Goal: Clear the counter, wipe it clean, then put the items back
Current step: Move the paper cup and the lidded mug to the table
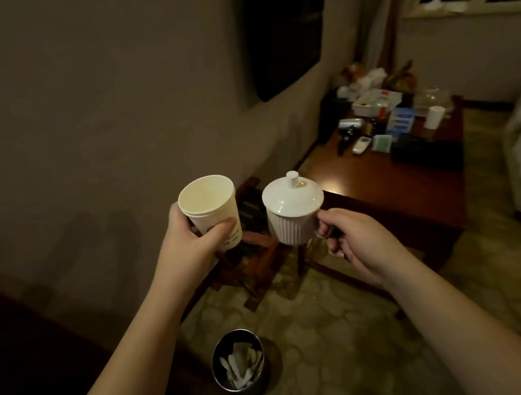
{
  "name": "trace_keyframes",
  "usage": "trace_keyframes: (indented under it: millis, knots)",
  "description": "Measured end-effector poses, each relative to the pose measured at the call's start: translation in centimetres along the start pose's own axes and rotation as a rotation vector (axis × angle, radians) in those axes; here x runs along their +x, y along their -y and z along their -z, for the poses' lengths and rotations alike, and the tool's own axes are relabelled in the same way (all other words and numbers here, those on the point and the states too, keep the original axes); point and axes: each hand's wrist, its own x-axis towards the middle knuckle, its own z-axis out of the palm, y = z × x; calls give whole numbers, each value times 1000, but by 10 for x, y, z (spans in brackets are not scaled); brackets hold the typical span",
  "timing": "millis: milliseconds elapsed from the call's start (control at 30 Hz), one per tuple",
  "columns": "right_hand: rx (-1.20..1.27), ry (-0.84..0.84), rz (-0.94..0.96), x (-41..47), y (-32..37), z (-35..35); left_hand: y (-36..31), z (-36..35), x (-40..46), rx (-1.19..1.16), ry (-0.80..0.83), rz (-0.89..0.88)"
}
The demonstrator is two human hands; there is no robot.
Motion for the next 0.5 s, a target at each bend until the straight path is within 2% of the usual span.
trace_keyframes:
  millis: [267,500]
  knots:
    - [-2,-275,-31,0,-32,90,4,-104,32,9,275,66]
    - [47,-464,-48,38,-65,147,33,-195,83,34,438,72]
